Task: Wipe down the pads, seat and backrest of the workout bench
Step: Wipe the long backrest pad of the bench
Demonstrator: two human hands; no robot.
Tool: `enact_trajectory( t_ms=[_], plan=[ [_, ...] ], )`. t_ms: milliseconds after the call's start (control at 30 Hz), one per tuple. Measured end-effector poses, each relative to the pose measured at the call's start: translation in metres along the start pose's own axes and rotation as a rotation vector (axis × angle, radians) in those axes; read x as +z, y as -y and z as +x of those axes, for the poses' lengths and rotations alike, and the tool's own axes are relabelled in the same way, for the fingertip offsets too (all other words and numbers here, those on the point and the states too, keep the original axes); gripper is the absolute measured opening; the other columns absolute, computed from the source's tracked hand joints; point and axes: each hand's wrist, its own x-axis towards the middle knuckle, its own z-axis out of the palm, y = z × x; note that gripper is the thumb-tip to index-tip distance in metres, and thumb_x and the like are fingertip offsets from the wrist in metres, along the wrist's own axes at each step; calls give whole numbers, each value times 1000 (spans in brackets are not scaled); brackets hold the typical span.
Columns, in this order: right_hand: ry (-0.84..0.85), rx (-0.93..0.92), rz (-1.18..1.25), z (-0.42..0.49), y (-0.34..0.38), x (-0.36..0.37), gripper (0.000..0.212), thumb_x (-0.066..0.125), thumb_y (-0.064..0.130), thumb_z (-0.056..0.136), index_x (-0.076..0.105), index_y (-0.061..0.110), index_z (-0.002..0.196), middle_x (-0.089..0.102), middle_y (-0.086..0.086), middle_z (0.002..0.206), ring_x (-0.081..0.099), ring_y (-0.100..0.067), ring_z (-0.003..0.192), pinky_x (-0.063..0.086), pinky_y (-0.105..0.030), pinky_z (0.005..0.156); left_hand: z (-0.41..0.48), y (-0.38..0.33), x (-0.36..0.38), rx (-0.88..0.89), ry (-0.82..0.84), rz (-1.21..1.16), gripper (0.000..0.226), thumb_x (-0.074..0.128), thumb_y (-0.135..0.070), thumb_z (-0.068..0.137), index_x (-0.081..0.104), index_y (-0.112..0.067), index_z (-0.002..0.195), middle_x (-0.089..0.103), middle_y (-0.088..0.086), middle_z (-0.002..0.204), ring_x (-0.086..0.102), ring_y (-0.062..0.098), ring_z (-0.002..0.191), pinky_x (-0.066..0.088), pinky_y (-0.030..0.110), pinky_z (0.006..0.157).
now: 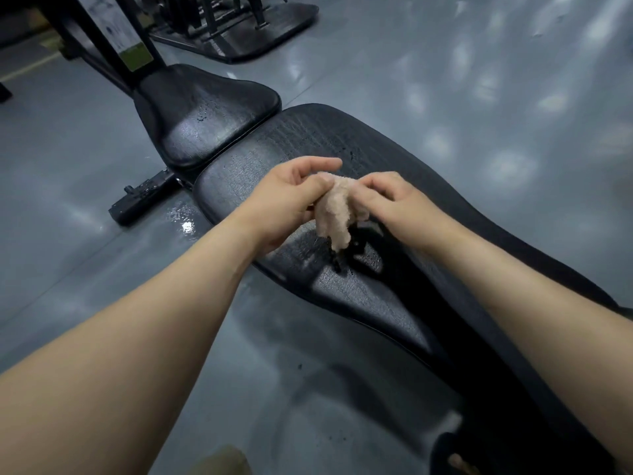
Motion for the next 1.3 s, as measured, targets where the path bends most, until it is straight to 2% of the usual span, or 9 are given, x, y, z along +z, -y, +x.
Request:
enact_trajectory(
  t_ms=[133, 233, 433, 533, 633, 733, 933, 1100, 1300],
  plan=[
    [-12, -61, 84, 0, 0, 1, 16, 69, 35, 94, 68, 19, 93, 68, 4, 85, 58, -1, 72, 45, -16, 68, -1, -1, -6, -12, -17, 142, 30, 69, -11, 94, 62, -7, 123, 71, 24, 111, 70, 21, 93, 59, 33, 84],
    [-8, -66, 87, 1, -1, 1, 16, 68, 31, 94, 65, 17, 87, 62, 10, 72, 53, -2, 63, 42, -15, 60, 4, 1, -11, 27, -48, 329, 16, 70, -14, 93, 71, -11, 109, 76, 15, 98, 72, 24, 91, 59, 46, 91],
    [-170, -59, 206, 11, -3, 0, 20, 63, 31, 81, 57, 12, 82, 55, 3, 77, 48, -8, 68, 38, -30, 67, 16, 11, -14, 47, -216, 653, 24, 73, -42, 88, 68, -20, 82, 55, -14, 59, 47, 4, 56, 41, 24, 58],
    [-291, -244, -68, 13, -8, 2, 19, 64, 31, 80, 56, 14, 84, 52, 2, 95, 51, -5, 78, 41, -23, 72, 16, 20, -20, 19, -329, 800, 18, 62, -35, 94, 64, -20, 83, 59, -12, 70, 54, 7, 67, 42, 27, 68],
    [-3, -491, -489, 8, -30, 20, 26, 63, 45, 86, 60, 19, 88, 49, 0, 113, 49, -17, 100, 46, -34, 89, 11, 35, -35, -25, -385, 905, 17, 56, -29, 93, 66, -17, 87, 64, -5, 82, 60, 19, 88, 41, 28, 77],
    [158, -516, -750, 1, -43, 34, 39, 52, 66, 91, 61, 30, 101, 45, 5, 123, 40, -21, 112, 42, -39, 95, 3, 53, -49, -29, -486, 1016, 19, 52, -31, 92, 68, -20, 93, 61, 2, 107, 48, 30, 114, 40, 38, 98],
    [56, -544, -887, -11, -50, 40, 38, 31, 57, 105, 55, 31, 117, 42, 3, 108, 39, -22, 97, 41, -44, 87, -3, 89, -67, 25, -789, 1032, 24, 49, -28, 89, 62, -24, 110, 49, 4, 127, 36, 30, 127, 26, 46, 111],
    [117, -608, -981, -2, -51, 49, 37, 29, 43, 106, 53, 16, 108, 42, -4, 97, 35, -22, 84, 34, -38, 71, 2, 108, -62, 88, -922, 911, 22, 48, -30, 89, 60, -27, 107, 49, -1, 124, 37, 27, 129, 27, 47, 112],
    [69, -462, -901, 46, -39, 48, 46, 24, 51, 101, 52, 15, 105, 46, -5, 101, 43, -26, 90, 44, -46, 82, 4, 111, -66, 103, -934, 933, 21, 51, -31, 87, 61, -28, 105, 51, -1, 123, 37, 26, 128, 27, 46, 112]
  ],
)
